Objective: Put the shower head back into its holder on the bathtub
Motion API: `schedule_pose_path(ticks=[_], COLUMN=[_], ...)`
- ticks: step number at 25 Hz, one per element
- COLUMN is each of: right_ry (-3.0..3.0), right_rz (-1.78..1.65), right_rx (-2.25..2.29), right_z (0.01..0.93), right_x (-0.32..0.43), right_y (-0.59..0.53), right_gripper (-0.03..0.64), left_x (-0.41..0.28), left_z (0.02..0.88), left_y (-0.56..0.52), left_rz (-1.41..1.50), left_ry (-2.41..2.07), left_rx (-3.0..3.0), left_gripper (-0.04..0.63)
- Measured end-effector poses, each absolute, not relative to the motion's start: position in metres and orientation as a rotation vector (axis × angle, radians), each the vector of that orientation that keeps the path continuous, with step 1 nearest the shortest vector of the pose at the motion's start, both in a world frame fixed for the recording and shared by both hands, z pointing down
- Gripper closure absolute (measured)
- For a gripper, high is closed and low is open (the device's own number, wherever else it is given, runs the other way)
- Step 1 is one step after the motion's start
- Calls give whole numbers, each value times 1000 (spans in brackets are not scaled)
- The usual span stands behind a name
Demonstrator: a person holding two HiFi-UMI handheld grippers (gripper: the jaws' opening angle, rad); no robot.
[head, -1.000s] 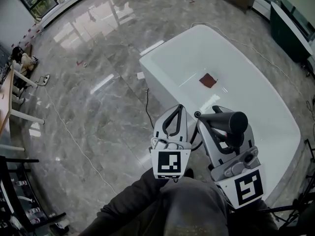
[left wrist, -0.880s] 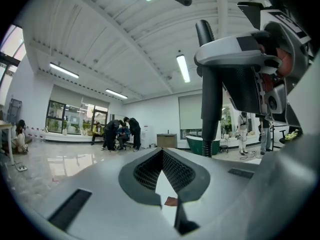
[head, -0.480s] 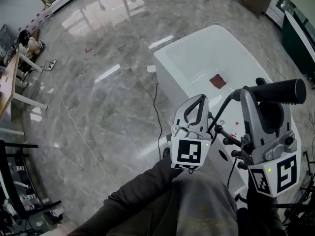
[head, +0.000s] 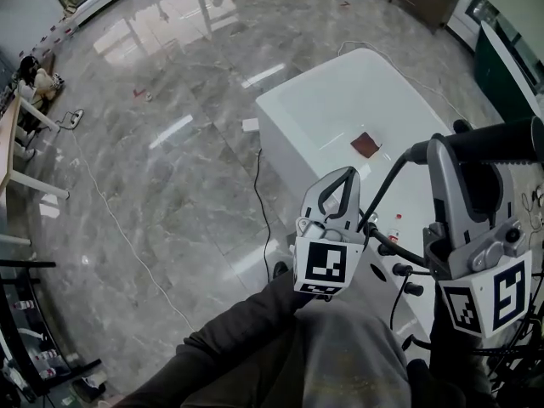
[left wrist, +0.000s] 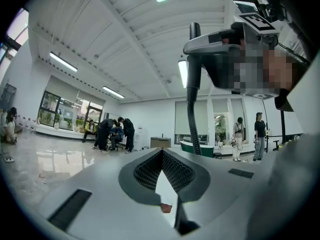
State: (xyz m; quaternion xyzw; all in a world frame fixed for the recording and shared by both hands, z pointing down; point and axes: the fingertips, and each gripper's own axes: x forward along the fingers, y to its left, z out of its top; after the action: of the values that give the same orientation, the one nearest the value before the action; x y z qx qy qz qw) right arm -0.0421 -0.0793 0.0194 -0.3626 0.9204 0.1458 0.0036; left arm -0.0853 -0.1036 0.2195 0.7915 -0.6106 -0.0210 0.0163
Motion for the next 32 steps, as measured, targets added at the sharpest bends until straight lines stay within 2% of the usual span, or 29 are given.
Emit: schedule_pose_path(ticks=[16,32], right_ry=[2809,2850], right_rz=[638,321], right_rx=[-1104,-1307], right_z=[-71,31], right_x=[-57,-30], right_y=[-91,-89], right_gripper=[477,477], left_x=[-97,-88], left_z=[201,230], left_y=[-114,-110], left_rz=[-121,-65], left_ry=[-1875,-1771], left_rx=[2470,2509], left_gripper=[592,592])
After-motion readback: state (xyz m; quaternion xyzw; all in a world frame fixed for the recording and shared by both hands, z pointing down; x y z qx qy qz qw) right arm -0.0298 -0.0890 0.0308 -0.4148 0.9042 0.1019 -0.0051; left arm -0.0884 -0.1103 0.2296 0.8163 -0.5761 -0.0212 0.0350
